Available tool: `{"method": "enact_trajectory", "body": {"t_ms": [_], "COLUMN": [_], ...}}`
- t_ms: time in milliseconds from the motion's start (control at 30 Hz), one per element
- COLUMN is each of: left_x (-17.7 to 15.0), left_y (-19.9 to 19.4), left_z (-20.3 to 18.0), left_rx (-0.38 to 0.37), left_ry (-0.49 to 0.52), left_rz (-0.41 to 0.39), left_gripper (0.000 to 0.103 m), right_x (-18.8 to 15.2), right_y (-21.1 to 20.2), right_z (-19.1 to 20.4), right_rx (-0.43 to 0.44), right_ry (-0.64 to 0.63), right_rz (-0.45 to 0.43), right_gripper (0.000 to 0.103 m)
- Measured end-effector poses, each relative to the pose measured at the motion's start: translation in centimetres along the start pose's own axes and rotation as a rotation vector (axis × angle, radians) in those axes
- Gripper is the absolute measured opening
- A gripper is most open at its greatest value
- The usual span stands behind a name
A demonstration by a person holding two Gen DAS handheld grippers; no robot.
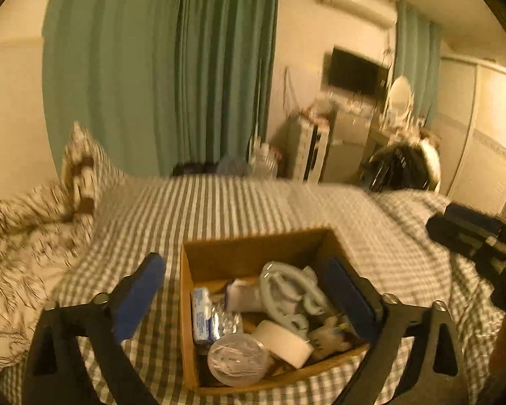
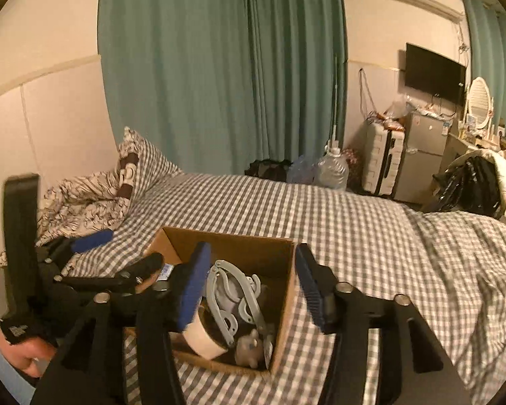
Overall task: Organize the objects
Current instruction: 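Carry the tissue pack and hangers over the box and release both into it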
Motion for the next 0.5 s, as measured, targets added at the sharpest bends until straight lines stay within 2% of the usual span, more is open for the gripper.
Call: {"method": "enact_trajectory", "body": {"t_ms": [100,200,267,400,500], "left_x": [1.7,2.3,2.0,-0.7,-3.7], "left_y": [-4.0,-7.3,-8.8,-11.0,-11.2], "left_z": [-1.0,-1.5,-1.6,-1.2,-0.8], "left_rx": [-0.009,0.003,0.019,0.042,0.036], "left_ry": [0.013,0.024,0.019,-0.045,-0.088], "left_rz": [-0.085,-0.131,-0.134,-0.154,-0.135], "left_gripper": [0.103,0.103,0.103,0.103,0.103], "right_x": [0.6,1.0,1.1,0.6,-0.9], "right_y": [-3.3,-6.5,-8.1,-10.6,-11.1], "right_z": [-0.1,-0.1,0.0,0.0,-0.1], "right_rx": [-0.012,-0.042,-0.052,-0.094,-0.136], "right_ry": [-0.004,-0.01,-0.013,0.002,0.0], "right_rz": [-0.036,-0.083,-0.11,-0.159,-0.179], "right_gripper": [0.075,0.089,0.094,0.103,0.103]}}
Point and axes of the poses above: each gripper's, at about its wrist camera, not at the fingertips, and y roughly the way its jaws point, z to its left, x to its top, the point moved 10 cm from there along y, roughly the way its jaws point, and after that the axes turned 5 degrees about -x, right-handed, at the moved point
